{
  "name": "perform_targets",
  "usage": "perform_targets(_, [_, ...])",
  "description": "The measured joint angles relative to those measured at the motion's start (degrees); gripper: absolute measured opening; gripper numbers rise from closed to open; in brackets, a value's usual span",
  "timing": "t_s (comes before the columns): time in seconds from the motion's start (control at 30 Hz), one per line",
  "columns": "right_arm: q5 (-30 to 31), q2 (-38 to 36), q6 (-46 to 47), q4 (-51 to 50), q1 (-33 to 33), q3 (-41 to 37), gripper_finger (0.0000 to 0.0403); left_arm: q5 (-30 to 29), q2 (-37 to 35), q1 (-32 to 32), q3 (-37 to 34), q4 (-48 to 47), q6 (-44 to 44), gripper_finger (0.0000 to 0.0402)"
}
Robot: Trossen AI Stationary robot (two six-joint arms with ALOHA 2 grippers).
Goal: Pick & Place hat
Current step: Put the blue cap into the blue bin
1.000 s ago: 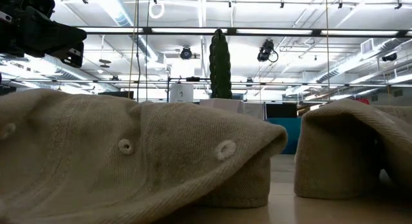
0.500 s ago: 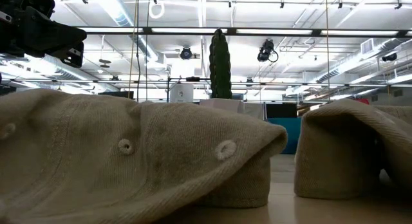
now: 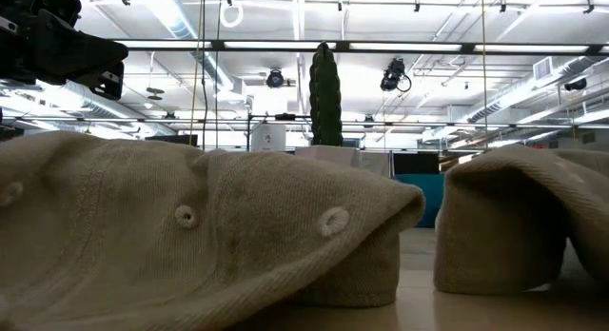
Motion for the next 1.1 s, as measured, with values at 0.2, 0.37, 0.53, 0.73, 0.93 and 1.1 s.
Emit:
perform_targets(0.2, [-0.2,-0.5,0.1,-0.3,0.0,0.0,0.0028,0.0,0.0,0.0,0.0,0.0,0.0,0.0018])
perform_targets(0.37, [-1.9,-0.7,-0.1,-0.7,-0.1,0.0,0.0019,0.0,0.0,0.0,0.0,0.0,0.0,0.0018])
perform_targets(0.53, [-2.1,-3.0,0.0,-4.3,-0.1,-0.1,0.0007,0.0,0.0,0.0,0.0,0.0,0.0,0.0018])
perform_targets(0.73, [-0.1,-7.7,-1.1,-8.8,-0.4,-0.1,0.0004,0.0,0.0,0.0,0.0,0.0,0.0,0.0018])
perform_targets(0.93, [4.7,-12.7,-6.7,-10.7,-2.8,-0.1,0.0003,0.0,0.0,0.0,0.0,0.0,0.0,0.0018])
perform_targets(1.1, [7.8,-15.5,-14.4,-12.9,-6.5,-0.1,0.0002,0.0,0.0,0.0,0.0,0.0,0.0,0.0019])
